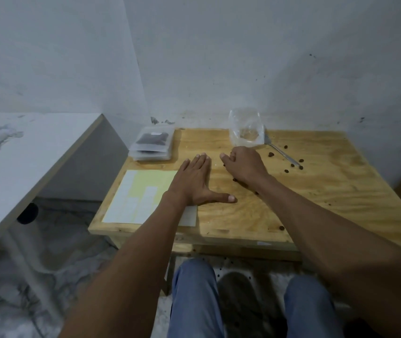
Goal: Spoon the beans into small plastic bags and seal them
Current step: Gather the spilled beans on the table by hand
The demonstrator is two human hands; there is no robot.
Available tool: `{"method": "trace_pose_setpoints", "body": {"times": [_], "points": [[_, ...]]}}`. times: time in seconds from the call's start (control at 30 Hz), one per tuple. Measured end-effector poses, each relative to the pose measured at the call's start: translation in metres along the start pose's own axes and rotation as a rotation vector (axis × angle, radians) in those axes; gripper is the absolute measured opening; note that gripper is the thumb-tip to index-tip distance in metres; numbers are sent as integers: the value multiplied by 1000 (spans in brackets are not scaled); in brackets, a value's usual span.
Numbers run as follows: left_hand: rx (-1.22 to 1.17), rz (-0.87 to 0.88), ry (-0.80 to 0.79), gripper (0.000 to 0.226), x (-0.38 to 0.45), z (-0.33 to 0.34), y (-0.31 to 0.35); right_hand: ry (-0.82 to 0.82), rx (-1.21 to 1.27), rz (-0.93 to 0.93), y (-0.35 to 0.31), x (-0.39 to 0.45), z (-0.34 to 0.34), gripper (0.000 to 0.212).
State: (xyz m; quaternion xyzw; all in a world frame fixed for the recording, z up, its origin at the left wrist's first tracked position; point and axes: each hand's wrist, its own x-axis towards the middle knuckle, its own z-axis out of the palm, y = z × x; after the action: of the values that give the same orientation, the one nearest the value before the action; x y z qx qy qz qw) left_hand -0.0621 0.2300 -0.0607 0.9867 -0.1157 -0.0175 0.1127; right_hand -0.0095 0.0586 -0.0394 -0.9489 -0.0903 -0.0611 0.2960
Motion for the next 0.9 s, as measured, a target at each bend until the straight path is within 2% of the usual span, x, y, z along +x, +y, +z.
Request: {"method": "trace_pose_setpoints", "body": {"times": [0.17, 0.27, 0.4, 0.47, 0.53, 0.57, 0.67, 0.73, 0.83, 0.9], "points": [[-7, 9, 8, 150, 0, 1, -1, -19, -275, -36, -7, 9, 3, 57], [-5, 8, 7, 150, 1, 1, -1, -93, -451, -66, -8, 9, 6, 58], [-1, 5, 13, 150, 3, 1, -2, -174, -616, -154, -13, 14, 4, 45], [4, 6, 23, 149, 3, 1, -1, -233, -590, -99, -14, 19, 0, 34], [4, 5, 18, 149, 2, 1, -1, -224, -304, 78, -15, 21, -5, 28], [2, 1, 15, 150, 2, 1, -1, -190, -66, 189, -16, 22, -7, 27], [-1, -1, 15, 150, 1, 0, 1, -49, 885, 571, -14, 23, -16, 22], [-1, 7, 21, 149, 2, -1, 1, -67, 1290, 710, -9, 22, -24, 25], [-6, 16, 20, 148, 0, 0, 1, -131, 1472, 740, -4, 21, -32, 27], [-11, 17, 26, 149, 1, -3, 1, -137, 1374, 724, -2, 23, -33, 24]]}}
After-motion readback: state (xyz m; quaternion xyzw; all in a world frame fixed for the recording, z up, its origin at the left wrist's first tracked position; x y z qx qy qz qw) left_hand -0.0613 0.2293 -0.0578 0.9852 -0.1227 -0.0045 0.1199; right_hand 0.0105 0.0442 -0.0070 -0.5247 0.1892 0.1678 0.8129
